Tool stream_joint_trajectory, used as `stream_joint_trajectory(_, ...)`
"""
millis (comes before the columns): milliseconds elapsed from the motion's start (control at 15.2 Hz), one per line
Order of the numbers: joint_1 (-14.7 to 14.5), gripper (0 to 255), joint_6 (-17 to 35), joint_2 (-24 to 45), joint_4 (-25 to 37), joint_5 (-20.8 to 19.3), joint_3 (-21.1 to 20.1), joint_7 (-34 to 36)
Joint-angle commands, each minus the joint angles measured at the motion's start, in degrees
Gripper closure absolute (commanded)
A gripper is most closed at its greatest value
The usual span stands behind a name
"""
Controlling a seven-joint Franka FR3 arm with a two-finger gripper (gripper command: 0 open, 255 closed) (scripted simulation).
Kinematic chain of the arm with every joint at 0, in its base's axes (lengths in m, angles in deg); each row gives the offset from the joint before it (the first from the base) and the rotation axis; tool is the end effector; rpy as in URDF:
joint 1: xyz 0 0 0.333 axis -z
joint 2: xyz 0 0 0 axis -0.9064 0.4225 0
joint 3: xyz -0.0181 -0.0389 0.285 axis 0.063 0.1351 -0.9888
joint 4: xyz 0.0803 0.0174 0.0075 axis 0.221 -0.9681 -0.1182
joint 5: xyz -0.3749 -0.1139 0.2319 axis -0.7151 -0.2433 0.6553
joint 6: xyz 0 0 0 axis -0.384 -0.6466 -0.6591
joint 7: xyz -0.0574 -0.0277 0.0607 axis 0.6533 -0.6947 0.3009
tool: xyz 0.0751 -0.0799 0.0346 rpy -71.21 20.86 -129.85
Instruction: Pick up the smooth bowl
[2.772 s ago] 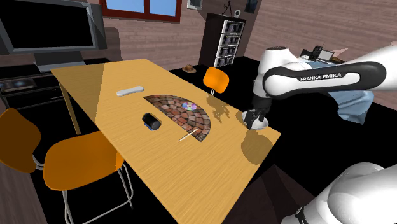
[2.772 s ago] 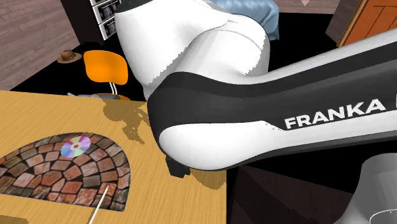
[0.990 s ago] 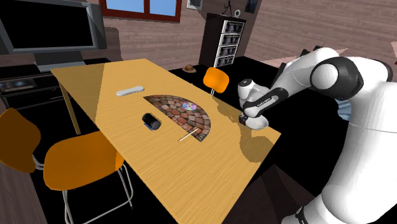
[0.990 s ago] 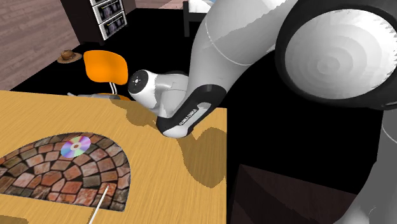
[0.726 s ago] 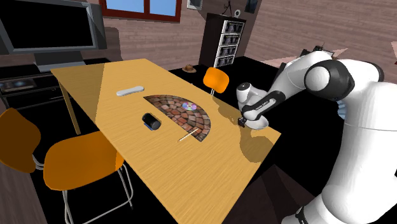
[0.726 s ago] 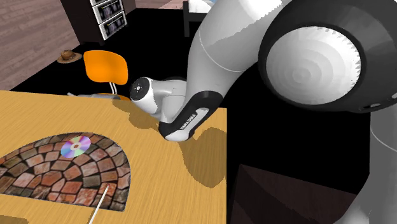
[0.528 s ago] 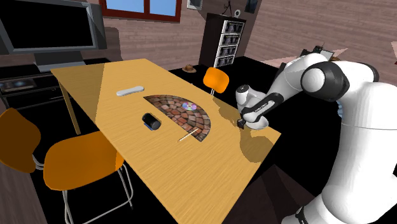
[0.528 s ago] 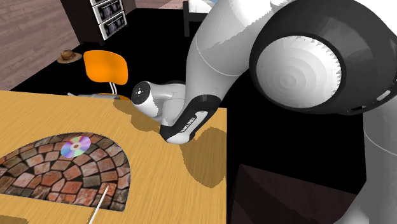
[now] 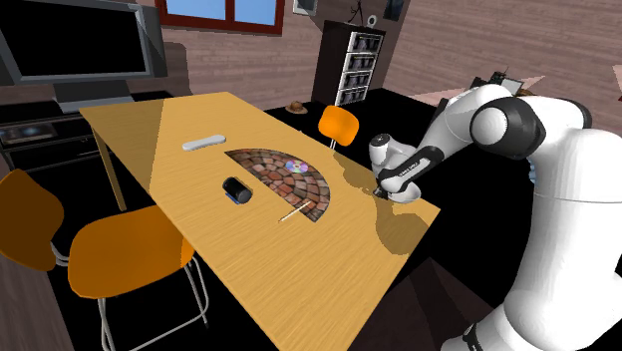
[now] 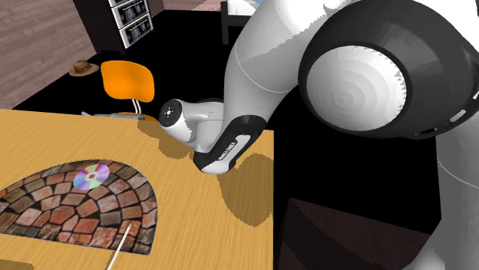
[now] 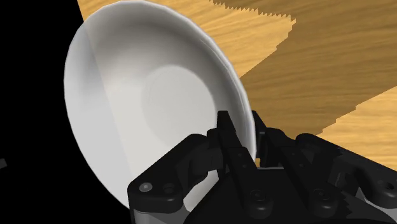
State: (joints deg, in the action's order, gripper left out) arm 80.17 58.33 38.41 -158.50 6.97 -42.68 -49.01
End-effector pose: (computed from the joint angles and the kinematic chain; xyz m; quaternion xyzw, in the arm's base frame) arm 0.5646 -0.2682 0.1093 0.9624 -0.0497 -0.0393 0.2640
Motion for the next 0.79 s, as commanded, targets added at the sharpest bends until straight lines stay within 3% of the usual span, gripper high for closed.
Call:
stream_joint_trajectory(0,0.0,255,0.0,0.0,0.0,0.0,0.0,0.0)
stream_joint_trajectory(726,0.3,255,-4.0,-5.6,-1.0,2.2,-0.9,-3.8)
